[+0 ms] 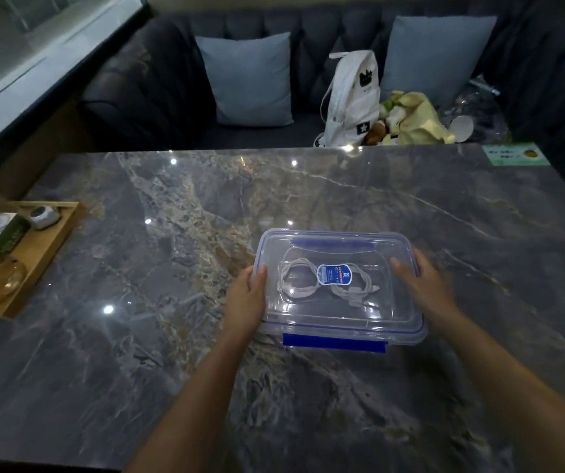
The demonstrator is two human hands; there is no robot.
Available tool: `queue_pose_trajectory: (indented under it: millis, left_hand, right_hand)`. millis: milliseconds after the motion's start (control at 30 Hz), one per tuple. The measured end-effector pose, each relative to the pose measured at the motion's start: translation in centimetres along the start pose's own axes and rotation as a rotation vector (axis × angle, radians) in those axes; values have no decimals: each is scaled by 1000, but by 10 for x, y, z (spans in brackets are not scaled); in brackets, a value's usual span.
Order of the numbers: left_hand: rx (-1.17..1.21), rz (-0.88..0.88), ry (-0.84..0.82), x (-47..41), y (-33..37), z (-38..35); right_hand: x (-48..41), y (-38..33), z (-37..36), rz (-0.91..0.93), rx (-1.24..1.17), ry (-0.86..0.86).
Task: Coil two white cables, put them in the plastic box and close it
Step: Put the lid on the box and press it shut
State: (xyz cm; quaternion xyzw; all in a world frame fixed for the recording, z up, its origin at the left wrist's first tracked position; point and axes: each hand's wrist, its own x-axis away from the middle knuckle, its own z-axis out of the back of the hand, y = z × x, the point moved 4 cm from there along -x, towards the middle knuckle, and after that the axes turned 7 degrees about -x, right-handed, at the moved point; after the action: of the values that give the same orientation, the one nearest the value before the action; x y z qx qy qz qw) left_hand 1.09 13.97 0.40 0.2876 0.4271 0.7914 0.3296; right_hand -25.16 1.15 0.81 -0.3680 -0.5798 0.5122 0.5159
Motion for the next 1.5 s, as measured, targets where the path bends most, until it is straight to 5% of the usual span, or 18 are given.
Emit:
queue_pose_trajectory:
  millis: [200, 533, 767, 900, 1033, 1333, 1500]
  left_hand:
    - [-16, 93, -52, -8, -8, 2]
    - [166, 230, -291, -57, 25, -4]
    - [324, 326, -275, -71, 25, -18]
    - [185, 271, -244, -78, 24, -15]
    - [59, 206, -260, -91, 30, -11]
    - [122, 206, -478, -102, 36, -27]
    - [191, 223, -551, -108, 32, -30]
  right_hand:
    - [-1, 0, 2, -30, -2, -2]
    - [-26, -11, 6, -338, -201, 24]
    - [-42, -12, -2, -360, -263, 35]
    - [-43, -11, -2, -411, -280, -2]
    - [-51, -20, 3, -421, -164, -39]
    - [-80, -32, 2, -309, 287, -251]
    - [-93, -37, -14, -275, 327, -397]
